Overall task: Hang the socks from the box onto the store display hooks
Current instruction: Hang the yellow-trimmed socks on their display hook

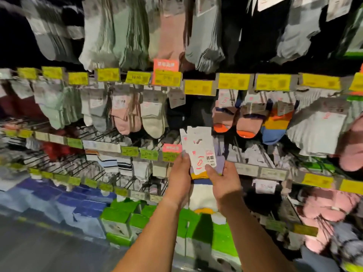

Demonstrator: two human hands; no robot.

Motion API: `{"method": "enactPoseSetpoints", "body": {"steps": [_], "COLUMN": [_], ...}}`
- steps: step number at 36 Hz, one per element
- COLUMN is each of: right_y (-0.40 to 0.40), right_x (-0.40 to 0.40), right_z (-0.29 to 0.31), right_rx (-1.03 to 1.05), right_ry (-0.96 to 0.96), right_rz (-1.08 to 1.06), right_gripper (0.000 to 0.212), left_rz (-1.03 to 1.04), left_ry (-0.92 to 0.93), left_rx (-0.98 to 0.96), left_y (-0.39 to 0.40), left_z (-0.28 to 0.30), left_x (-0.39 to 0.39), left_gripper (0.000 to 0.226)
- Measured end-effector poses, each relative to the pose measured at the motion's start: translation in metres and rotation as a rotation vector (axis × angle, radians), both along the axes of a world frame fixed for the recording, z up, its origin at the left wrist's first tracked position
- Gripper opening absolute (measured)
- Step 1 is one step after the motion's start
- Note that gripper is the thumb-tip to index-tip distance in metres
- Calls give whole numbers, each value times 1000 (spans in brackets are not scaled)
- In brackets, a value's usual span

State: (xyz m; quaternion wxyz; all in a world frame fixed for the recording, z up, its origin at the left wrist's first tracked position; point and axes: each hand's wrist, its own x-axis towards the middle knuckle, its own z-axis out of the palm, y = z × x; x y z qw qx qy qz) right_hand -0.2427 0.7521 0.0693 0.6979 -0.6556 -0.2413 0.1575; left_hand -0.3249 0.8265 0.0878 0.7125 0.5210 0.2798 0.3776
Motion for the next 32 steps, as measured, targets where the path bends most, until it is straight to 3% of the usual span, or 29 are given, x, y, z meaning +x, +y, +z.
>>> {"method": "enactPoseSetpoints", "body": {"steps": [5,9,13,17,19,23,27,30,32], "right_y": [33,57,75,95,102,111,112,108,104], "right_x": [0,11,17,9,4,1,6,13,19], "right_z": [11,12,9,8,10,13,14,18,22], "right_rx": [-18,-83,-35,70,85,75,63,43,48], "right_ry": [-105,-175,-103,-11,15,54,86,75,63], "right_rz": [12,-65,-117,-185,-199,-171,-159,-156,-158], "right_gripper": [19,20,21,29,26,20,29,19,23], "left_rz": [2,-33,-26,2,-27,-116,-145,-121,-116], "left_ry": [-38,-48,-14,115,111,32,-22,-56,-53], "left_rx": [40,59,51,252,297,211,274,296,290], "left_y": [52,85,120,157,167,177,174,166,164], "left_z": [-15,-24,-23,-24,-21,-27,-23,-18,-20], "left_x": [17,22,26,32,30,32,32,35,40], "left_gripper": [24,32,54,52,53,65,57,61,53]}}
